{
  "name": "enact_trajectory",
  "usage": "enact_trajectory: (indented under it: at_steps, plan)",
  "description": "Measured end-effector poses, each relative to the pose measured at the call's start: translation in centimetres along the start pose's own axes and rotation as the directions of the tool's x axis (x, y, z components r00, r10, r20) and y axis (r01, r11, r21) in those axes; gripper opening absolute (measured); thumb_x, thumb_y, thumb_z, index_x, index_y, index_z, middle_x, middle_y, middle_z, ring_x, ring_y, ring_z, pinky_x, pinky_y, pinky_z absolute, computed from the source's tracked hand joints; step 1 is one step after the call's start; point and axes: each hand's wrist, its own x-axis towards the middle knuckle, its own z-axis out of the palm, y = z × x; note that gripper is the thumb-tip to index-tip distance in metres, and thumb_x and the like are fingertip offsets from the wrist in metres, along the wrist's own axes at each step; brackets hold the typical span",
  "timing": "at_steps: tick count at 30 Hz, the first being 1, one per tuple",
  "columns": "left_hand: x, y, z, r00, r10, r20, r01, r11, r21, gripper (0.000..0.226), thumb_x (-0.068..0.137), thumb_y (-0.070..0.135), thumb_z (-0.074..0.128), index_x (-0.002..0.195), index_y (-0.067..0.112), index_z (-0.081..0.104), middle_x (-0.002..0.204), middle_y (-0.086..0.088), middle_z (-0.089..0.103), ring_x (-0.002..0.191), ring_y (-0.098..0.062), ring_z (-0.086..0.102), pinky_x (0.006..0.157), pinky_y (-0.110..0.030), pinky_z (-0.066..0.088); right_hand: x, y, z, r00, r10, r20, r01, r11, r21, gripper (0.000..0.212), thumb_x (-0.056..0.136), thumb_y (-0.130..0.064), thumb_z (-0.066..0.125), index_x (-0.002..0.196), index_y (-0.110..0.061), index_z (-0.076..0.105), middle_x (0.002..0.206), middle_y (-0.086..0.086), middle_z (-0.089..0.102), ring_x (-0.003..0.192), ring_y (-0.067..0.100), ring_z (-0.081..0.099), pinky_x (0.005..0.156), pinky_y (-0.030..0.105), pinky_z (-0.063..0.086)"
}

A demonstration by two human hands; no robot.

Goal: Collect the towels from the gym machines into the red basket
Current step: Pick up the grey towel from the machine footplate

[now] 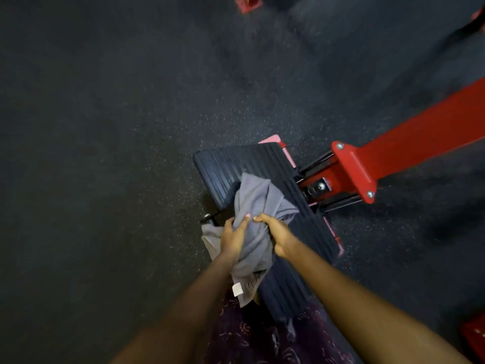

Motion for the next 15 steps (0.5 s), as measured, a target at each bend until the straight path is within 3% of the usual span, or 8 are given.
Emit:
enact_trajectory:
  at_steps: [2, 5, 7, 9, 12, 15]
  plan:
    - [-1.9, 0.7, 0.0, 0.998, -0.014, 0.056, 0.018, 0.998, -0.061, 0.046, 0.090, 0.041, 0.058, 0.118, 0.005, 0.059, 0.109, -0.011, 0.066, 0.100, -0.026, 0.062, 0.093, -0.034, 0.049, -2.9, 0.1, -0.2, 0.999, -0.035, 0.012, 0.035, 0.998, 0.046, 0.036, 0.075, -0.007, 0.065, 0.110, 0.001, 0.067, 0.106, 0.019, 0.070, 0.085, 0.030, 0.066, 0.073, 0.034, 0.056]
    - [-4.9, 2.1, 0.0, 0.986, -0.037, 0.161, 0.052, 0.995, -0.085, 0.042, 0.088, 0.040, 0.060, 0.103, 0.001, 0.068, 0.102, -0.014, 0.070, 0.093, -0.027, 0.066, 0.085, -0.032, 0.050, -7.3, -0.3, -0.5, 0.997, -0.069, -0.034, 0.071, 0.994, 0.080, 0.021, 0.075, -0.001, 0.060, 0.095, 0.001, 0.067, 0.090, 0.017, 0.070, 0.071, 0.028, 0.064, 0.062, 0.029, 0.053]
    - [-7.3, 3.2, -0.3, 0.976, 0.000, 0.217, 0.016, 0.997, -0.072, 0.033, 0.089, 0.037, 0.061, 0.095, 0.006, 0.067, 0.100, -0.013, 0.069, 0.091, -0.025, 0.065, 0.083, -0.030, 0.049, -10.5, -0.8, -0.9, 0.992, -0.104, -0.076, 0.112, 0.989, 0.100, 0.013, 0.075, 0.003, 0.056, 0.084, -0.001, 0.065, 0.080, 0.013, 0.067, 0.065, 0.026, 0.061, 0.056, 0.027, 0.049]
    - [-10.3, 4.7, -0.6, 0.965, 0.079, 0.250, -0.068, 0.996, -0.055, 0.024, 0.089, 0.034, 0.062, 0.091, 0.011, 0.065, 0.098, -0.011, 0.067, 0.092, -0.024, 0.063, 0.086, -0.030, 0.048, -13.8, -1.2, -1.3, 0.971, -0.193, -0.143, 0.210, 0.971, 0.116, 0.021, 0.072, 0.007, 0.056, 0.090, 0.002, 0.066, 0.083, 0.014, 0.068, 0.065, 0.026, 0.061, 0.055, 0.028, 0.049]
    - [-14.2, 6.4, -1.4, 0.948, 0.209, 0.240, -0.212, 0.977, -0.014, 0.031, 0.089, 0.035, 0.062, 0.103, 0.008, 0.064, 0.103, -0.010, 0.064, 0.098, -0.023, 0.060, 0.092, -0.033, 0.048, -18.2, -1.3, -1.4, 0.920, -0.330, -0.210, 0.357, 0.928, 0.104, 0.026, 0.068, 0.014, 0.059, 0.092, 0.004, 0.065, 0.094, 0.018, 0.068, 0.070, 0.028, 0.061, 0.062, 0.033, 0.054]
    - [-18.9, 8.0, -2.6, 0.908, 0.334, 0.253, -0.347, 0.938, 0.009, 0.042, 0.086, 0.043, 0.062, 0.105, 0.006, 0.065, 0.110, -0.012, 0.066, 0.105, -0.027, 0.061, 0.097, -0.039, 0.048, -23.9, -1.1, -1.4, 0.836, -0.482, -0.261, 0.509, 0.860, 0.040, 0.038, 0.065, 0.016, 0.066, 0.102, 0.007, 0.065, 0.102, 0.016, 0.069, 0.087, 0.030, 0.065, 0.082, 0.042, 0.056]
